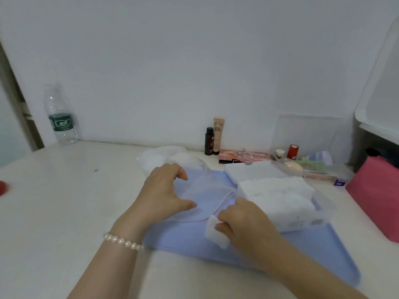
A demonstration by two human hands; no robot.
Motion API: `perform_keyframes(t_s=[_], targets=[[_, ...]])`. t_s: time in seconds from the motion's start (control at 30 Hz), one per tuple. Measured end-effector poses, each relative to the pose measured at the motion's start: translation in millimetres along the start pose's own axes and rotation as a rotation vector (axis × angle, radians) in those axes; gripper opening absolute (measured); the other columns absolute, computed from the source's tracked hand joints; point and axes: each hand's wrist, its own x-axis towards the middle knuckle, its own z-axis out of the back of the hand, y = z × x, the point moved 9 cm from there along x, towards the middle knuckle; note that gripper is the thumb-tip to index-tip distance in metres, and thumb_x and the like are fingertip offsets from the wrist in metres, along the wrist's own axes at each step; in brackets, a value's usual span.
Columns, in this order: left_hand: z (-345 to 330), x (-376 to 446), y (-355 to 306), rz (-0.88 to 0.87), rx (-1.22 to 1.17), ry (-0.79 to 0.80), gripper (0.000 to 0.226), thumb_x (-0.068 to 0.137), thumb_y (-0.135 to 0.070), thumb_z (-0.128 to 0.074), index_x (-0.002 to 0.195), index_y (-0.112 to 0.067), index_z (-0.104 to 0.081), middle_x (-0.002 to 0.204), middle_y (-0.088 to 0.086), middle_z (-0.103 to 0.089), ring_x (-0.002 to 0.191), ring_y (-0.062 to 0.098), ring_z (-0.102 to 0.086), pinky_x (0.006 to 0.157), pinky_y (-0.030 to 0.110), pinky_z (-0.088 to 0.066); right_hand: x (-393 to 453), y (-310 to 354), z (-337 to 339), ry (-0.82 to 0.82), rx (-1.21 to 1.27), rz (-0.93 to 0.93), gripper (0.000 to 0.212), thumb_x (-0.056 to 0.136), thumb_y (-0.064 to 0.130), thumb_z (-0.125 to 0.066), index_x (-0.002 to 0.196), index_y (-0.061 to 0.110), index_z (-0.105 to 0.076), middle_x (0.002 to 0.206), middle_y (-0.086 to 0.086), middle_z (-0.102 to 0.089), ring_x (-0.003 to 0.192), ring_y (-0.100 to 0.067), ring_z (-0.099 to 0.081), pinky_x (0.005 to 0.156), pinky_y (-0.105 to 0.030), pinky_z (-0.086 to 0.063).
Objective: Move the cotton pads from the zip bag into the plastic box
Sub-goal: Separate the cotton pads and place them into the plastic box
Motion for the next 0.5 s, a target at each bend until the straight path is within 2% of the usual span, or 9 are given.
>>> perform_keyframes(t_s=[0.07, 0.1, 0.17, 0.23, 0.27, 0.33, 0.4, 0.47, 0.5], targets=[[3.3, 0.1, 9.1, -0.006, -0.024, -0.064, 0.04, 0.063, -0.015, -0.079, 0.087, -0.028, -0.05, 0.093, -0.014, -0.049, 0.091, 0.011, -0.048, 0.069, 0.007, -0.032, -0.2, -3.3, -11.2, -0.018, -0.09, -0.032, 0.036, 0.032, 0.023, -0.084, 0.054, 0.017, -0.057, 0.058, -0.001, -0.054, 0.053, -0.022, -0.052, 0.043, -0.026, -0.035], [6.8, 0.7, 12.5, -0.002, -0.049, -0.099, 0.034, 0.066, -0.01, -0.075, 0.084, -0.027, -0.052, 0.09, -0.013, -0.052, 0.086, 0.01, -0.049, 0.066, 0.005, -0.033, -0.1, -7.1, -10.1, -0.063, -0.079, -0.073, 0.039, 0.029, 0.015, -0.084, 0.06, 0.014, -0.06, 0.067, -0.004, -0.057, 0.057, -0.025, -0.053, 0.045, -0.029, -0.038], [13.5, 2.6, 16.3, 0.004, -0.117, -0.159, 0.027, 0.068, -0.004, -0.07, 0.072, -0.026, -0.056, 0.076, -0.011, -0.057, 0.069, 0.006, -0.051, 0.06, 0.005, -0.035, 1.4, -12.0, 3.5, -0.195, -0.02, -0.16, 0.036, 0.037, 0.003, -0.079, 0.069, 0.008, -0.063, 0.078, -0.01, -0.059, 0.063, -0.03, -0.054, 0.048, -0.035, -0.044], [20.5, 2.7, 19.6, 0.0, -0.193, -0.215, 0.027, 0.07, -0.002, -0.069, 0.062, -0.026, -0.059, 0.064, -0.008, -0.061, 0.06, 0.005, -0.052, 0.056, 0.007, -0.037, 10.4, 0.9, 16.8, -0.328, 0.088, -0.099, 0.02, 0.051, -0.006, -0.068, 0.068, 0.002, -0.063, 0.075, -0.012, -0.059, 0.062, -0.032, -0.055, 0.053, -0.04, -0.047], [23.8, 2.5, 19.8, -0.012, -0.222, -0.248, 0.027, 0.07, -0.002, -0.069, 0.061, -0.025, -0.06, 0.062, -0.007, -0.062, 0.059, 0.004, -0.052, 0.055, 0.008, -0.037, 16.8, 10.2, 16.4, -0.34, 0.145, -0.057, 0.015, 0.055, -0.007, -0.063, 0.066, 0.003, -0.063, 0.07, -0.011, -0.06, 0.06, -0.031, -0.056, 0.057, -0.04, -0.048], [33.2, 0.7, 22.4, -0.032, -0.271, -0.335, 0.024, 0.073, -0.002, -0.069, 0.062, -0.021, -0.061, 0.063, -0.008, -0.063, 0.059, 0.002, -0.053, 0.056, 0.008, -0.038, 31.4, 28.6, 3.6, -0.269, 0.208, -0.012, 0.015, 0.061, -0.004, -0.059, 0.071, 0.004, -0.066, 0.07, -0.009, -0.064, 0.064, -0.029, -0.061, 0.061, -0.034, -0.052], [45.3, -2.2, 26.6, -0.039, -0.318, -0.452, 0.021, 0.077, -0.003, -0.069, 0.066, -0.019, -0.063, 0.067, -0.011, -0.063, 0.06, 0.0, -0.053, 0.058, 0.008, -0.038, 50.9, 42.3, -13.8, -0.121, 0.226, -0.003, 0.021, 0.073, -0.005, -0.053, 0.088, 0.0, -0.067, 0.088, -0.014, -0.067, 0.086, -0.034, -0.063, 0.076, -0.038, -0.052], [58.5, -7.6, 32.9, -0.02, -0.354, -0.584, 0.02, 0.08, -0.004, -0.068, 0.071, -0.021, -0.062, 0.071, -0.014, -0.062, 0.062, -0.001, -0.053, 0.06, 0.008, -0.039, 69.6, 49.9, -29.0, 0.066, 0.126, 0.016, 0.023, 0.085, -0.001, -0.044, 0.1, 0.001, -0.061, 0.104, -0.016, -0.063, 0.107, -0.035, -0.052, 0.095, -0.041, -0.038], [64.9, -10.9, 37.6, -0.001, -0.356, -0.649, 0.02, 0.081, -0.005, -0.066, 0.073, -0.023, -0.061, 0.073, -0.013, -0.062, 0.064, -0.001, -0.053, 0.061, 0.008, -0.039, 76.4, 51.7, -33.2, 0.137, 0.055, 0.023, 0.022, 0.088, 0.003, -0.04, 0.099, 0.005, -0.058, 0.102, -0.014, -0.062, 0.107, -0.032, -0.05, 0.1, -0.039, -0.032]])
